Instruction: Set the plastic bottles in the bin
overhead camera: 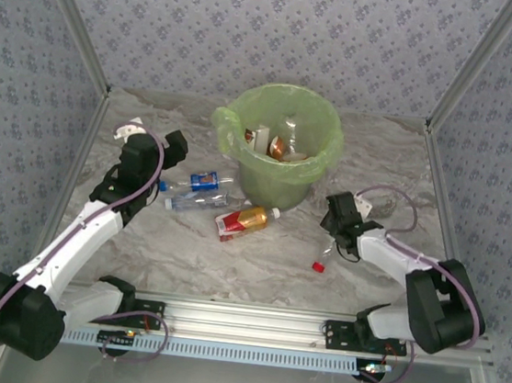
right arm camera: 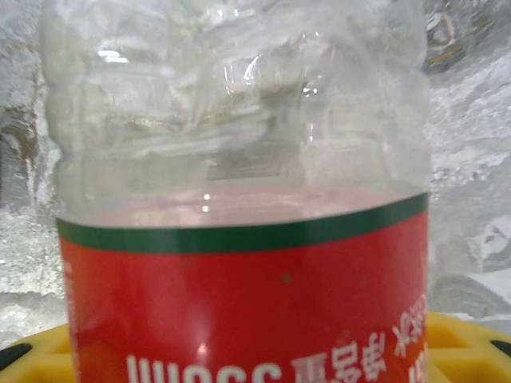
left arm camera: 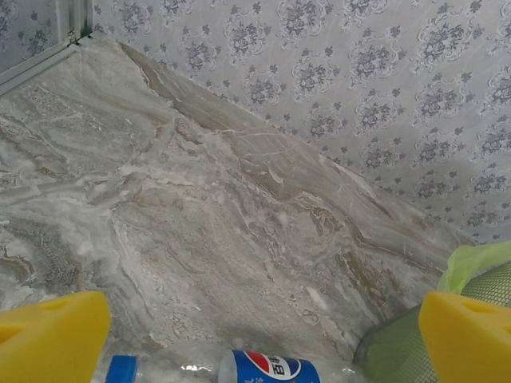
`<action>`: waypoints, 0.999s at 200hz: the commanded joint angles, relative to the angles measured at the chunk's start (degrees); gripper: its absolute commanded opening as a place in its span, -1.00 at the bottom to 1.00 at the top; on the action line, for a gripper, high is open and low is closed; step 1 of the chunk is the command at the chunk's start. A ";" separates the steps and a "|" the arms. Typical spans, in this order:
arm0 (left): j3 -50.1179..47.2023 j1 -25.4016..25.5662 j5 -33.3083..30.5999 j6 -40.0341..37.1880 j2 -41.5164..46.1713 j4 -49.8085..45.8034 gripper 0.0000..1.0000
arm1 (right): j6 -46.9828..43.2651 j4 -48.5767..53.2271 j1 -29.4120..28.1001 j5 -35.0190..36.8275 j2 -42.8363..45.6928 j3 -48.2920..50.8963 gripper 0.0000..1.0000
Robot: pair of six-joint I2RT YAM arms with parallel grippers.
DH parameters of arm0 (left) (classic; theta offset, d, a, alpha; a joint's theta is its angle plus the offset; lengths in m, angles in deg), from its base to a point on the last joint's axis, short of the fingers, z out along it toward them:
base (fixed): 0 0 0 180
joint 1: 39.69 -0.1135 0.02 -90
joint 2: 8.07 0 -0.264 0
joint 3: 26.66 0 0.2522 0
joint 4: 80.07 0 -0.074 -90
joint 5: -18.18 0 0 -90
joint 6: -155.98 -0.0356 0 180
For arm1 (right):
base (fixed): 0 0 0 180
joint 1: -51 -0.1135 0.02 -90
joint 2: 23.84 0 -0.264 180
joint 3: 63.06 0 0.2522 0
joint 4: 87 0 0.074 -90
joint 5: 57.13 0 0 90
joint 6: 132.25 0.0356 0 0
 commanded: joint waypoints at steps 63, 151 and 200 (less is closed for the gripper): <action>1.39 -0.31 0.72 1.00 -0.11 0.35 0.99 | -4.45 -1.22 -0.27 5.45 19.07 4.42 0.12; 1.25 -0.47 1.26 1.40 -0.19 0.43 0.98 | -14.42 -6.08 -0.18 -1.30 32.50 1.74 0.09; 1.37 -0.66 2.52 1.38 -0.62 0.44 0.98 | -18.21 -9.68 -0.18 -7.30 34.83 -2.62 0.09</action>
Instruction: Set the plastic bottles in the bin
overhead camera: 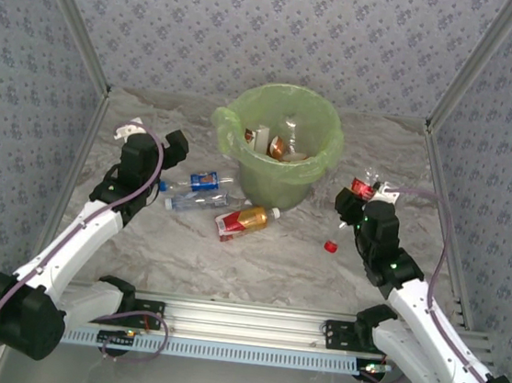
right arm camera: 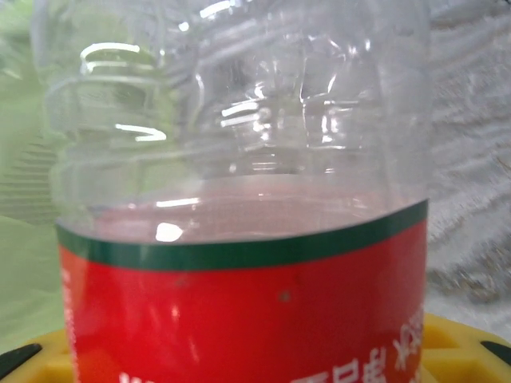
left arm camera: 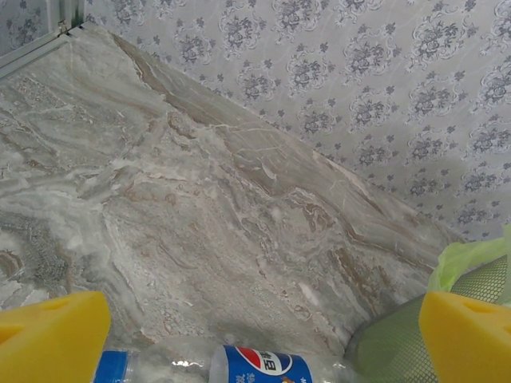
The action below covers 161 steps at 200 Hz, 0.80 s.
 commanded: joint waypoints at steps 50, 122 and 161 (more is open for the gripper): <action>1.35 -0.66 2.05 0.35 -0.90 0.44 0.98 | -7.40 -7.47 -0.18 -11.67 -2.41 -12.68 0.09; 1.05 -1.01 3.37 0.11 -0.12 -0.77 0.99 | -5.88 -9.33 -0.09 -20.17 -16.15 -30.05 0.09; 0.20 -1.36 3.36 -0.22 1.25 -1.30 0.99 | -4.03 -6.50 0.17 -22.96 -24.74 -42.19 0.07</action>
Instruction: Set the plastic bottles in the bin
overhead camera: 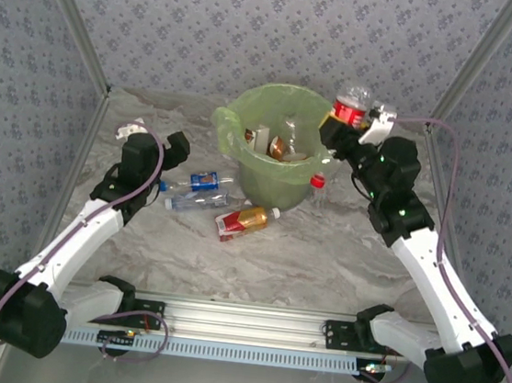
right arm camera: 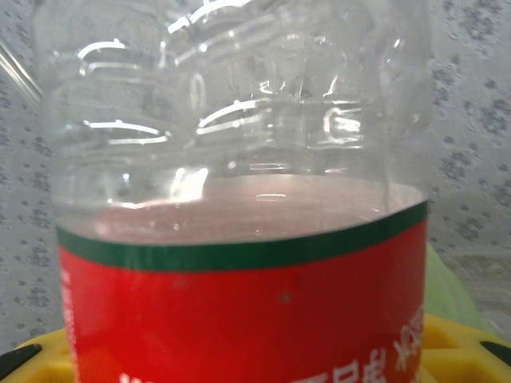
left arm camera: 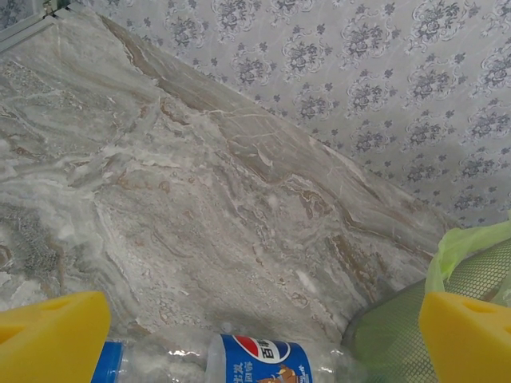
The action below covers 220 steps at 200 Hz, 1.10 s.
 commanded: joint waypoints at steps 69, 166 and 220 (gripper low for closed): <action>-0.46 -1.42 1.50 -0.02 2.52 -1.43 0.99 | 1.62 1.83 1.38 -7.11 -17.35 -21.93 0.07; -1.04 -2.39 2.10 -0.02 3.53 -2.46 0.98 | -0.87 -0.87 2.44 -11.36 -31.87 -33.76 0.08; -1.73 -2.61 2.14 0.08 3.92 -2.57 0.99 | -3.28 -2.49 2.26 -11.74 -37.06 -34.04 0.08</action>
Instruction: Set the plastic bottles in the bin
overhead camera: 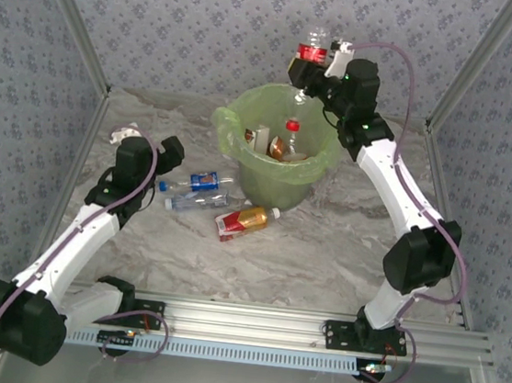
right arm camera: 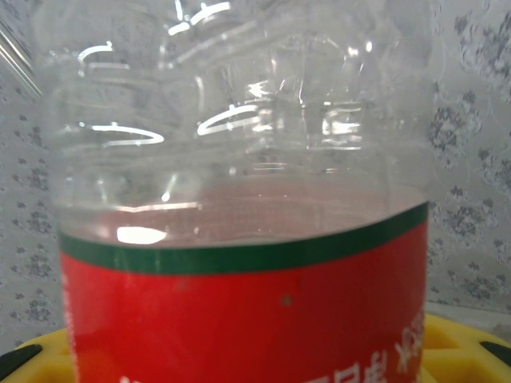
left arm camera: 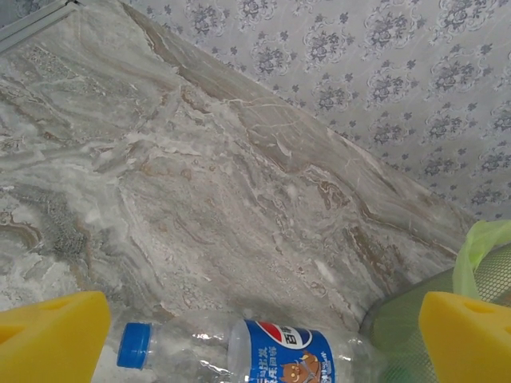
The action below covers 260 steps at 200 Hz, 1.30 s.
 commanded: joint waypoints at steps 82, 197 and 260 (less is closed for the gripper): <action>-0.82 -1.05 1.13 0.76 2.23 -0.19 0.98 | -6.15 3.06 -2.30 -1.50 0.50 3.45 0.24; -0.53 -1.22 2.10 1.75 1.03 -0.57 0.98 | -8.69 4.52 -3.28 1.90 8.45 11.69 0.80; -0.02 -1.22 3.10 2.13 -0.57 -0.48 0.99 | -10.65 5.24 -3.46 6.14 15.50 16.81 0.98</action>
